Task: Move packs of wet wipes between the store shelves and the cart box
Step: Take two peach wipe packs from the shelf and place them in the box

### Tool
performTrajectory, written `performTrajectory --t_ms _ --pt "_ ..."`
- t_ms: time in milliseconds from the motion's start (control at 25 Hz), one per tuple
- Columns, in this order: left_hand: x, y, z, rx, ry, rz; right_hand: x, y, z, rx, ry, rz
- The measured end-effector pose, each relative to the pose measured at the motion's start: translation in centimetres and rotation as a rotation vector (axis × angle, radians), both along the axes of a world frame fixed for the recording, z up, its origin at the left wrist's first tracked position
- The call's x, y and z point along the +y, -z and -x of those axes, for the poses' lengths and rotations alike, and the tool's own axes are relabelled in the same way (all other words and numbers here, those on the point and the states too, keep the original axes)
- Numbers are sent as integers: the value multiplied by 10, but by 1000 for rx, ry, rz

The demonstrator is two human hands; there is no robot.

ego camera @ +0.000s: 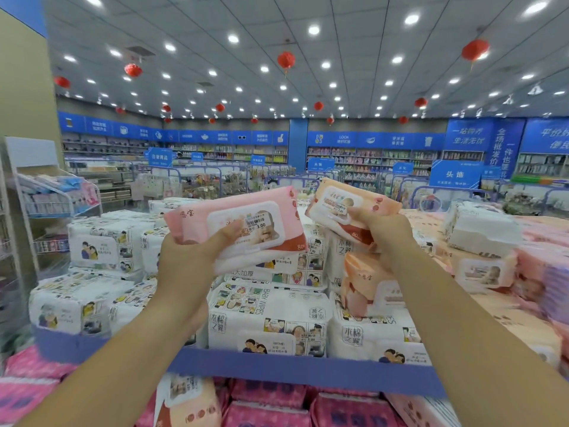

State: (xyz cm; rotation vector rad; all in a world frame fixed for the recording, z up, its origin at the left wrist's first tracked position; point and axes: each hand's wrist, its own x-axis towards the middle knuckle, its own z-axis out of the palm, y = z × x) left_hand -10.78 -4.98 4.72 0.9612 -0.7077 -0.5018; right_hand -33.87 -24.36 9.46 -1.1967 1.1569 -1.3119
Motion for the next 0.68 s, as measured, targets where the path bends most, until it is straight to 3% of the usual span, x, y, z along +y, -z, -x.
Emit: performTrajectory --t_ms 120,280,440,680 --pt "7 -4 0 2 -38 -45 13 -8 3 -135 -18 -20" --pt "49 -4 -23 -5 -20 -37 72 -16 -1 -335 -185 137" --pt "128 3 -67 -39 -29 -21 145 -1 -51 -311 -407 192" --pt "307 50 -182 -6 -356 -66 267 74 -194 -285 -690 68"
